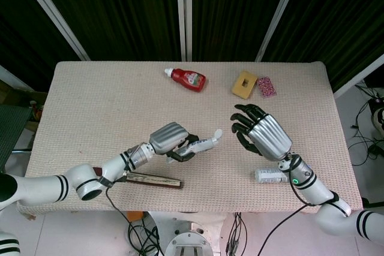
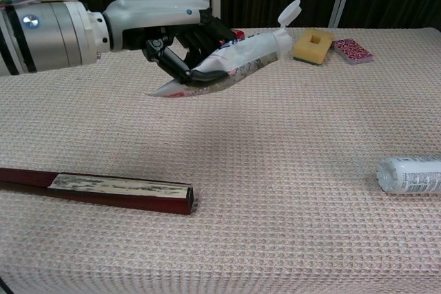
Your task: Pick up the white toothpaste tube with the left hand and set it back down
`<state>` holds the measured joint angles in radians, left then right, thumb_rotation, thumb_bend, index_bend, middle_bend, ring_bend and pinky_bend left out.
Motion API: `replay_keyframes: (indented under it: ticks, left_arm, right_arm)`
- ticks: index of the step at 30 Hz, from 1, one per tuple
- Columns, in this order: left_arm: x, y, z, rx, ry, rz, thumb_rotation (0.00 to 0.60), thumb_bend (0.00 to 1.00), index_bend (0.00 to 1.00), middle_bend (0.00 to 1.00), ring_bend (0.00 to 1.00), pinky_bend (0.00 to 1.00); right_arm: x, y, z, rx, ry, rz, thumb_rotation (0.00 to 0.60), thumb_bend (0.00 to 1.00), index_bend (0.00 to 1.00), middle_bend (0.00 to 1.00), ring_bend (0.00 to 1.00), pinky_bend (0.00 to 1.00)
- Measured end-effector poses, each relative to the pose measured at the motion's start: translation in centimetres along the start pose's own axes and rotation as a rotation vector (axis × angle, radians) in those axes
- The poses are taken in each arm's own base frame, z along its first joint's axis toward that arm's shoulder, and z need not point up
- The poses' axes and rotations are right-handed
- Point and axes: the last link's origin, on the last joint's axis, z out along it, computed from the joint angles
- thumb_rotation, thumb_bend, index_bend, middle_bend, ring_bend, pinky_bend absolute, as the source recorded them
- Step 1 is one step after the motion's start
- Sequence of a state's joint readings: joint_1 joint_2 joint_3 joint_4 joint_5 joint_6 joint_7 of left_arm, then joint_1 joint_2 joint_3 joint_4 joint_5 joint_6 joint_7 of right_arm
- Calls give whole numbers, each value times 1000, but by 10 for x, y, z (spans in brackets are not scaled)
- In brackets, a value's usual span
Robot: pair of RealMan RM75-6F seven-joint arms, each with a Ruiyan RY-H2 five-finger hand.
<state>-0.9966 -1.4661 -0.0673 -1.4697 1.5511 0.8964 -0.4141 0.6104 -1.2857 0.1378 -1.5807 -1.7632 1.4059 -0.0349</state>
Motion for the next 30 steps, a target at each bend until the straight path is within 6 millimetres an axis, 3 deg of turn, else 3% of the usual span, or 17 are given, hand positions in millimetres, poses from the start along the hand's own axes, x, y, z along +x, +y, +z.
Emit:
replay_keyframes:
  ticks: [9, 17, 22, 25, 30]
  left_arm:
    - [-6, -52, 13, 187, 78, 200, 464, 782, 614, 709, 587, 573]
    - [-26, -90, 26, 346, 92, 401, 460, 767, 542, 574, 450, 482]
    - [-35, -99, 26, 401, 58, 441, 461, 766, 406, 425, 322, 407]
    - [-37, -101, 22, 417, 39, 426, 451, 754, 262, 307, 238, 346]
    - [-33, -100, 8, 432, 24, 425, 393, 719, 175, 233, 196, 289]
  right_arm:
    - [6, 26, -42, -171, 23, 8, 600, 447, 426, 364, 184, 329]
    - [8, 34, -67, -245, 25, 17, 600, 446, 404, 356, 183, 327]
    - [8, 36, -74, -268, 26, 23, 600, 447, 401, 354, 183, 327]
    - [8, 37, -77, -279, 29, 25, 600, 446, 400, 354, 183, 327]
    - [10, 39, -82, -298, 38, 27, 600, 447, 393, 353, 183, 327]
